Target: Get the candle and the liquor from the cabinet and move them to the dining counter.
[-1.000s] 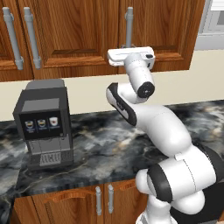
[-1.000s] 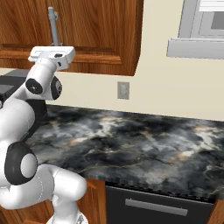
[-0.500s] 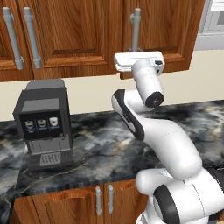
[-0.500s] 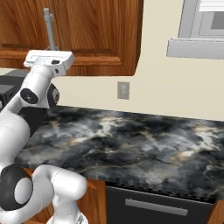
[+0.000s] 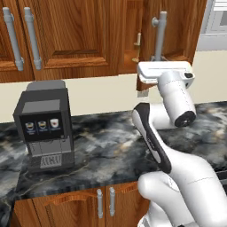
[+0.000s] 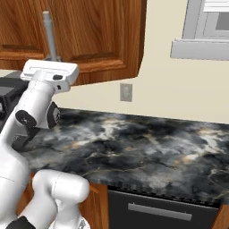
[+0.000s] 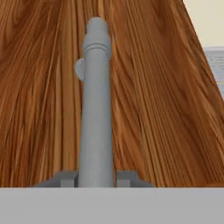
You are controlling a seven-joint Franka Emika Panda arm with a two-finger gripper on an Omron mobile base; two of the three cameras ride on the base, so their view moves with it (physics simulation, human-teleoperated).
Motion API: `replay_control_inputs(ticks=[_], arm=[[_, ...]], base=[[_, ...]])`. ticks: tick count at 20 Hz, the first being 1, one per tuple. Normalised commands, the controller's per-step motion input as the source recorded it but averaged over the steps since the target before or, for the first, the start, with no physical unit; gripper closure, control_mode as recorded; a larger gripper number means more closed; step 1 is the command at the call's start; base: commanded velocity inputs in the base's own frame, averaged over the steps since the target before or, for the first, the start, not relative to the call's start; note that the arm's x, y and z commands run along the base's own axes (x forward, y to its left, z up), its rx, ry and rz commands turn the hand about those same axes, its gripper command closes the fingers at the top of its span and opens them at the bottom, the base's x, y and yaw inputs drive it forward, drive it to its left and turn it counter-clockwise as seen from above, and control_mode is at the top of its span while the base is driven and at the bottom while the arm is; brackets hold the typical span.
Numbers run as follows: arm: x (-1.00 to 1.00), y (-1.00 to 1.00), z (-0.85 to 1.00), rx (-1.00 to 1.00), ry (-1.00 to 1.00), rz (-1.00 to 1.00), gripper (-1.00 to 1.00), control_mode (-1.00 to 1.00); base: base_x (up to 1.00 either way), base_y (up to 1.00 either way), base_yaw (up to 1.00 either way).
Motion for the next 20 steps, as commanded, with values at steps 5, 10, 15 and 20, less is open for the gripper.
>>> replay_control_inputs(ticks=[5, 10, 15, 20], arm=[[-1.00, -0.81, 0.04, 0.03, 0.00, -0.04, 1.00, -1.00], [-1.00, -0.86, 0.01, 0.03, 0.00, -0.03, 1.00, -1.00], [-0.95, -0.87, 0.00, 0.03, 0.00, 0.00, 1.00, -1.00], [-0.89, -0.81, 0.00, 0.02, 0.00, 0.00, 1.00, -1.00]], base=[[0.00, 0.00, 0.00], [0.00, 0.00, 0.00], [0.00, 0.00, 0.00], [0.00, 0.00, 0.00]])
